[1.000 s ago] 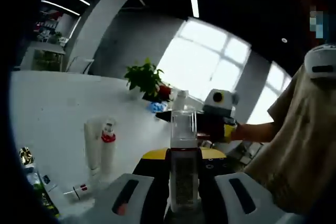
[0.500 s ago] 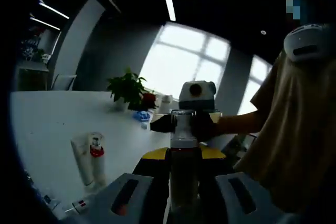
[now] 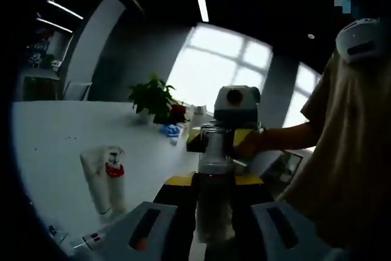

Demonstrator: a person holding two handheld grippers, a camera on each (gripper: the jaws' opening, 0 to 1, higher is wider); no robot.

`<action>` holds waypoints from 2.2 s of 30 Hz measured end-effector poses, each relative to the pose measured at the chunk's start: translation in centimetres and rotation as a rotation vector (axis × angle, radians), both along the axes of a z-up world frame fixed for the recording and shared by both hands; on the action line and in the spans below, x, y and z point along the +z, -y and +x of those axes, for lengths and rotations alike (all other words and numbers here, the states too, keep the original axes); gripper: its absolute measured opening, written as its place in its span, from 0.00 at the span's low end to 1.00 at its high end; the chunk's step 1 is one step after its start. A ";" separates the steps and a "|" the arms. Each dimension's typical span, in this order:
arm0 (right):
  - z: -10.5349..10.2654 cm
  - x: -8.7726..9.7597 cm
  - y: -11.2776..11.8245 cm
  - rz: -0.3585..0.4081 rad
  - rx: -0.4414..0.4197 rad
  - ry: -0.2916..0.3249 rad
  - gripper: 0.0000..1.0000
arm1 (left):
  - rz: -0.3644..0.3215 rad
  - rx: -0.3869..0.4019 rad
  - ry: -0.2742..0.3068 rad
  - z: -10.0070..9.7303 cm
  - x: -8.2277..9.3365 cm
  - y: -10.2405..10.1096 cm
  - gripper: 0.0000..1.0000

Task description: Arrange the skincare products in the storage area until every visible bottle or jar stands upright without overlapping.

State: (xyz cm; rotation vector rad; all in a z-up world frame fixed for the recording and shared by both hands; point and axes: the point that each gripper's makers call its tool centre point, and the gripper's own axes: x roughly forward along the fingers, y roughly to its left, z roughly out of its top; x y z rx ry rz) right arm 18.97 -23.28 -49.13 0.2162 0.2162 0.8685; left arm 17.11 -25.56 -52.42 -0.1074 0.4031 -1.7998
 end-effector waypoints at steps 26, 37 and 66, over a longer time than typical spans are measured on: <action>4.6 -12.5 4.7 -0.374 -0.055 0.016 0.20 | 0.344 0.272 0.333 5.2 -13.5 5.3 0.21; 5.2 -14.5 5.3 -0.409 -0.030 -0.008 0.20 | 0.379 0.284 0.356 6.2 -15.5 5.8 0.21; 6.9 -15.2 6.2 -0.391 -0.033 -0.018 0.21 | 0.411 0.286 0.395 7.8 -17.9 6.5 0.22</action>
